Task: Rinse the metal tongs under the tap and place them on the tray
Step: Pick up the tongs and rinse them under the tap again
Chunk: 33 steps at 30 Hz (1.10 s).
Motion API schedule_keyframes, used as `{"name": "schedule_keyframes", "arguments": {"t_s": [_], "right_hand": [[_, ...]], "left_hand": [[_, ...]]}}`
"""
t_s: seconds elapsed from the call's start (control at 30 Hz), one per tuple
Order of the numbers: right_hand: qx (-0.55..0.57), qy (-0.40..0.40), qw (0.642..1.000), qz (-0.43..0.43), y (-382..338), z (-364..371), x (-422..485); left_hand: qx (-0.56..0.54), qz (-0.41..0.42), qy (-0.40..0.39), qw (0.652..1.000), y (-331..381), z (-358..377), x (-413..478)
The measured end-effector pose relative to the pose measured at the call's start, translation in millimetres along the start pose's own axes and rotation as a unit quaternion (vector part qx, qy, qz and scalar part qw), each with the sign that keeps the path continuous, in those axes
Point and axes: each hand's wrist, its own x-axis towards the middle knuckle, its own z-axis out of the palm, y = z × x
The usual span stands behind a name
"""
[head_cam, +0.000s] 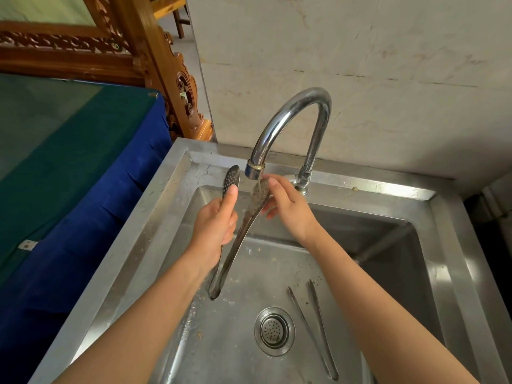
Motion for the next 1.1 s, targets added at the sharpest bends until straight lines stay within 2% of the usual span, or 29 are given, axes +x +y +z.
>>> {"name": "schedule_keyframes", "arguments": {"t_s": [0.1, 0.17, 0.27, 0.4, 0.47, 0.57, 0.6, 0.73, 0.83, 0.9, 1.03, 1.1], "right_hand": [[-0.107, -0.003, 0.992, -0.063, -1.4, 7.0, 4.5], [-0.176, -0.008, 0.983, -0.056, -2.1, 9.6, 9.5], [-0.206, 0.026, 0.978, -0.032, -1.9, 13.8, 16.8], [-0.215, 0.091, 0.971, -0.048, -1.2, 21.4, 21.8], [-0.2, 0.046, 0.978, -0.044, -2.0, 23.0, 21.1], [-0.192, -0.072, 0.979, -0.007, -0.5, 25.5, 18.4], [-0.184, -0.071, 0.98, 0.004, 0.8, 26.3, 18.4], [-0.152, 0.063, 0.986, 0.012, 0.8, 29.1, 17.7], [-0.154, 0.109, 0.982, -0.008, 3.1, 28.6, 16.2], [-0.142, 0.089, 0.986, 0.01, 2.4, 25.2, 14.9], [-0.131, -0.048, 0.99, 0.031, -2.2, 19.7, 13.0], [-0.139, -0.053, 0.989, 0.025, -3.8, 22.5, 11.7]], "left_hand": [[0.012, 0.022, -0.003, 1.0, -1.9, 0.7, -6.3], [0.016, 0.028, 0.008, 0.999, -3.3, 0.3, -10.1], [-0.005, 0.015, 0.033, 0.999, -4.7, -1.3, -12.1], [-0.025, 0.021, 0.065, 0.997, -9.7, -1.5, -11.4], [-0.031, 0.032, 0.076, 0.996, -12.4, -3.2, -13.1], [-0.049, 0.037, 0.096, 0.993, -14.7, -9.3, -14.8], [-0.057, 0.038, 0.101, 0.993, -14.9, -10.7, -15.0], [-0.067, 0.054, 0.092, 0.992, -13.7, -11.2, -15.4], [-0.075, 0.051, 0.078, 0.993, -13.2, -14.5, -15.5], [-0.075, 0.051, 0.063, 0.994, -13.5, -18.0, -16.4], [-0.038, 0.068, 0.034, 0.996, -16.6, -21.0, -18.7], [-0.03, 0.075, 0.023, 0.996, -17.4, -20.3, -19.0]]}}
